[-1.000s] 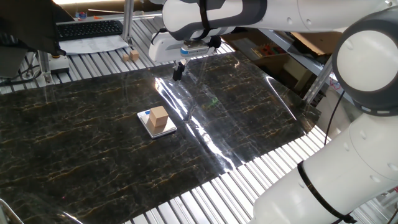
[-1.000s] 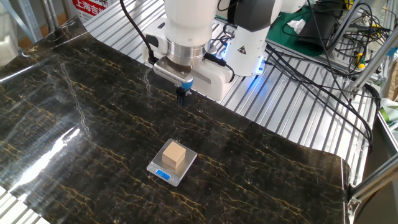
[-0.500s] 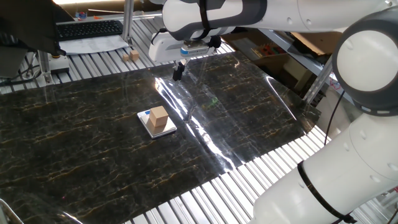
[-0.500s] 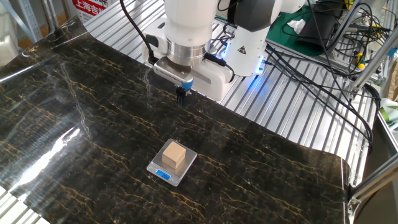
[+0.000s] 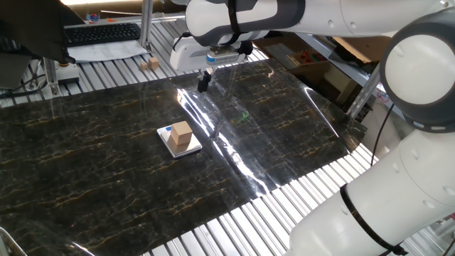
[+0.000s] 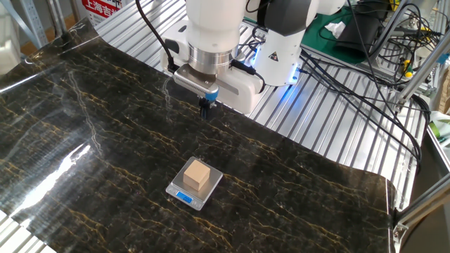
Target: Remove the object from the scale
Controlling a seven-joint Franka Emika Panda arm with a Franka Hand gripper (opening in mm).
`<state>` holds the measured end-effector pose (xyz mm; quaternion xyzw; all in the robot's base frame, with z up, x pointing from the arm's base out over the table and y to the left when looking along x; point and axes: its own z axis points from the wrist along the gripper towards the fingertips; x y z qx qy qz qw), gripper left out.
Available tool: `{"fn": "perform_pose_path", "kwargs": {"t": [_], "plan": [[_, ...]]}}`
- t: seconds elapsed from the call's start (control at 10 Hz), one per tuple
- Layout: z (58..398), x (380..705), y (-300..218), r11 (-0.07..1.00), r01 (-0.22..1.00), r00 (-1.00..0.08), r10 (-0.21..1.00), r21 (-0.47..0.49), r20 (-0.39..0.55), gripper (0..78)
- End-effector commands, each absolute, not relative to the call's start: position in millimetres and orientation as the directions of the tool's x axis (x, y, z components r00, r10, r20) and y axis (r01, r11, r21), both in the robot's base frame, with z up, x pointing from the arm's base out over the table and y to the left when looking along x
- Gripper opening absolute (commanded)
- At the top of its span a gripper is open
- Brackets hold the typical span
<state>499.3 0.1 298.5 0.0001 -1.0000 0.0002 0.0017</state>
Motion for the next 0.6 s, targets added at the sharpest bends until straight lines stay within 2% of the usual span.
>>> {"fn": "perform_pose_path", "kwargs": {"t": [0.1, 0.2, 0.6], "plan": [[298.5, 499.3, 0.1, 0.998, 0.052, -0.998, 0.051, 0.033, 0.027, 0.0], [298.6, 499.2, 0.2, 0.999, 0.039, -0.999, 0.039, 0.000, 0.026, 0.0], [298.7, 499.2, 0.2, 0.999, 0.038, -0.998, 0.036, 0.027, 0.048, 0.0]]}}
